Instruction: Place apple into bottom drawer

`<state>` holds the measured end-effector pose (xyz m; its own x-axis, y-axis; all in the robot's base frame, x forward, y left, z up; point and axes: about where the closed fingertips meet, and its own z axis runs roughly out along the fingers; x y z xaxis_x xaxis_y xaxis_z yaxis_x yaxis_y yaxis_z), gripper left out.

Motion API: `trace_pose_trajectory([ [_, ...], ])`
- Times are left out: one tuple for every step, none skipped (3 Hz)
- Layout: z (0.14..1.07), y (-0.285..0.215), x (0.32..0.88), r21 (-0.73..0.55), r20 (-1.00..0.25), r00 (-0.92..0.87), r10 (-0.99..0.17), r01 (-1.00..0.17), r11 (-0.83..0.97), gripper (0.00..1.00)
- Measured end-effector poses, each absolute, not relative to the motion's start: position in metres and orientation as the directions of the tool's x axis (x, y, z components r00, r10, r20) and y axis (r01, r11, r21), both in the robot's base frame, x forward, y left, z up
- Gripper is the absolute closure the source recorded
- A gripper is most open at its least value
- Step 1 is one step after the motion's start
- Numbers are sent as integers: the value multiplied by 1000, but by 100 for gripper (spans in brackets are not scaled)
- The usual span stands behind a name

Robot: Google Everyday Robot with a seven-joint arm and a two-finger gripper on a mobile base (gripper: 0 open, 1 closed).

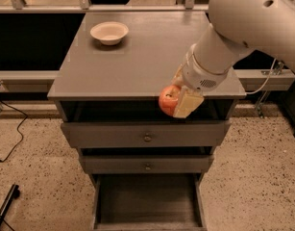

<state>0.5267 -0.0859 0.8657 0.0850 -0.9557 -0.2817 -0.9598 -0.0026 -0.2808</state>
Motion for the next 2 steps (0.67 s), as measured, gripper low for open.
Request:
trace_pose_trajectory([
  [866, -86, 527, -281, -282, 85, -956, -960, -3, 100],
  [828, -83, 523, -259, -325, 69, -943, -966, 18, 100],
])
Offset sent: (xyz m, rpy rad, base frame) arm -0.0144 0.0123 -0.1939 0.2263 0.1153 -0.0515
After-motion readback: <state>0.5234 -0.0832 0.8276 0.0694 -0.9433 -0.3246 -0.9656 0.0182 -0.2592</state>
